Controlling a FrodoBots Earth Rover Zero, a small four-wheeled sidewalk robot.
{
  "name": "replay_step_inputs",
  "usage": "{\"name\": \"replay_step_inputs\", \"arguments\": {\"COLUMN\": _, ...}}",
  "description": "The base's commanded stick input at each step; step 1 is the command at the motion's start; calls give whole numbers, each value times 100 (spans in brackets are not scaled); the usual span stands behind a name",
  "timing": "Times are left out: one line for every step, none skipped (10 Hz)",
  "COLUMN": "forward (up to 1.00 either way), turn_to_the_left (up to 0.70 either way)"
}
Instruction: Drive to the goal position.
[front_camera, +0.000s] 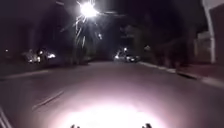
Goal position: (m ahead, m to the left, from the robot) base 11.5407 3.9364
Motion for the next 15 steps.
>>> {"name": "replay_step_inputs", "arguments": {"forward": 85, "turn_to_the_left": 0}}
{"name": "replay_step_inputs", "arguments": {"forward": 85, "turn_to_the_left": -1}}
{"name": "replay_step_inputs", "arguments": {"forward": 85, "turn_to_the_left": -24}}
{"name": "replay_step_inputs", "arguments": {"forward": 85, "turn_to_the_left": -34}}
{"name": "replay_step_inputs", "arguments": {"forward": 85, "turn_to_the_left": -7}}
{"name": "replay_step_inputs", "arguments": {"forward": 85, "turn_to_the_left": 0}}
{"name": "replay_step_inputs", "arguments": {"forward": 85, "turn_to_the_left": 0}}
{"name": "replay_step_inputs", "arguments": {"forward": 85, "turn_to_the_left": 0}}
{"name": "replay_step_inputs", "arguments": {"forward": 85, "turn_to_the_left": 0}}
{"name": "replay_step_inputs", "arguments": {"forward": 85, "turn_to_the_left": 0}}
{"name": "replay_step_inputs", "arguments": {"forward": 85, "turn_to_the_left": 0}}
{"name": "replay_step_inputs", "arguments": {"forward": 85, "turn_to_the_left": 0}}
{"name": "replay_step_inputs", "arguments": {"forward": 85, "turn_to_the_left": 0}}
{"name": "replay_step_inputs", "arguments": {"forward": 85, "turn_to_the_left": 0}}
{"name": "replay_step_inputs", "arguments": {"forward": 85, "turn_to_the_left": 0}}
